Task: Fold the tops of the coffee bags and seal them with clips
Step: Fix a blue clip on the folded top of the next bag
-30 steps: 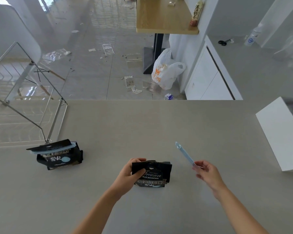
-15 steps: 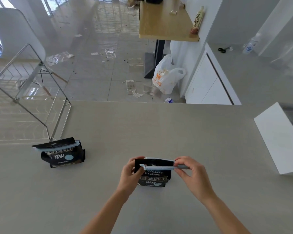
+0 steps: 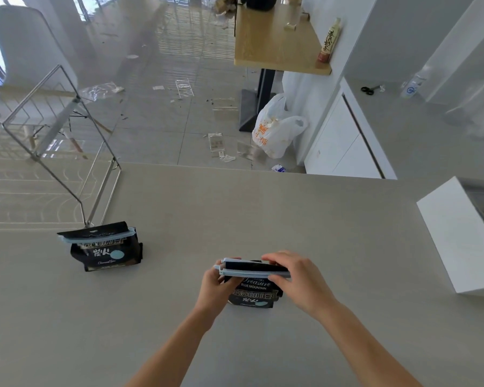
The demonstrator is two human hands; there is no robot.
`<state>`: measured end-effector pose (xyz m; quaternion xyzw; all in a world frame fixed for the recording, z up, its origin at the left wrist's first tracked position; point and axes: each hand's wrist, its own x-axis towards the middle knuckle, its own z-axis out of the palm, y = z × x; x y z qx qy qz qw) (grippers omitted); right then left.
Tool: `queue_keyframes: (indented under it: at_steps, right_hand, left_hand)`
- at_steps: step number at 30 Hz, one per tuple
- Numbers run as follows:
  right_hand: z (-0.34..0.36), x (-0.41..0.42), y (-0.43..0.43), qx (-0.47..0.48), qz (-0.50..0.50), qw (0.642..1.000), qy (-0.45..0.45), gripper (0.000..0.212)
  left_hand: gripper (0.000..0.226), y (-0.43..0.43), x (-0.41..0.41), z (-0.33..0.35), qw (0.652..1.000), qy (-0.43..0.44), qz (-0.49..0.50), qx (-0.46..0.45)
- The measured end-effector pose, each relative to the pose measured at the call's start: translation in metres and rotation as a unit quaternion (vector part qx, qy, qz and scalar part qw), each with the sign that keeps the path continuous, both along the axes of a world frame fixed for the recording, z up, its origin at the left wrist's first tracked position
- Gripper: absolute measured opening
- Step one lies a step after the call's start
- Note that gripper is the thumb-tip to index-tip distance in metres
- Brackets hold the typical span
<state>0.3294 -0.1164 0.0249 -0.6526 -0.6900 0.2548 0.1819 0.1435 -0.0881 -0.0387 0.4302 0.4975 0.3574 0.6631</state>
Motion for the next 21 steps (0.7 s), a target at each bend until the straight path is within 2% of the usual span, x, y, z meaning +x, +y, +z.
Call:
queue_keyframes:
  at_steps: [3, 7, 13, 16, 21]
  right_hand:
    - [0.004, -0.008, 0.005, -0.012, 0.035, 0.998, -0.057, 0.032]
    - [0.006, -0.026, 0.021, -0.009, 0.05, 0.992, -0.117, 0.029]
    - [-0.004, -0.053, 0.031, 0.011, 0.081, 0.987, -0.137, 0.038]
    - [-0.01, -0.068, 0.037, 0.032, 0.055, 0.985, -0.159, 0.035]
    - [-0.015, -0.072, 0.039, 0.032, 0.035, 0.986, -0.159, 0.031]
  left_hand:
    - [0.03, 0.001, 0.0, -0.002, 1.0, 0.005, -0.009, 0.012]
    - [0.02, 0.004, -0.002, -0.005, 1.0, -0.006, 0.011, -0.015]
    - [0.02, 0.007, 0.002, -0.01, 1.0, 0.008, 0.009, -0.007]
    - [0.026, 0.004, 0.002, -0.013, 1.0, 0.016, 0.023, -0.004]
    - [0.021, 0.003, -0.005, -0.011, 0.999, -0.017, 0.027, -0.013]
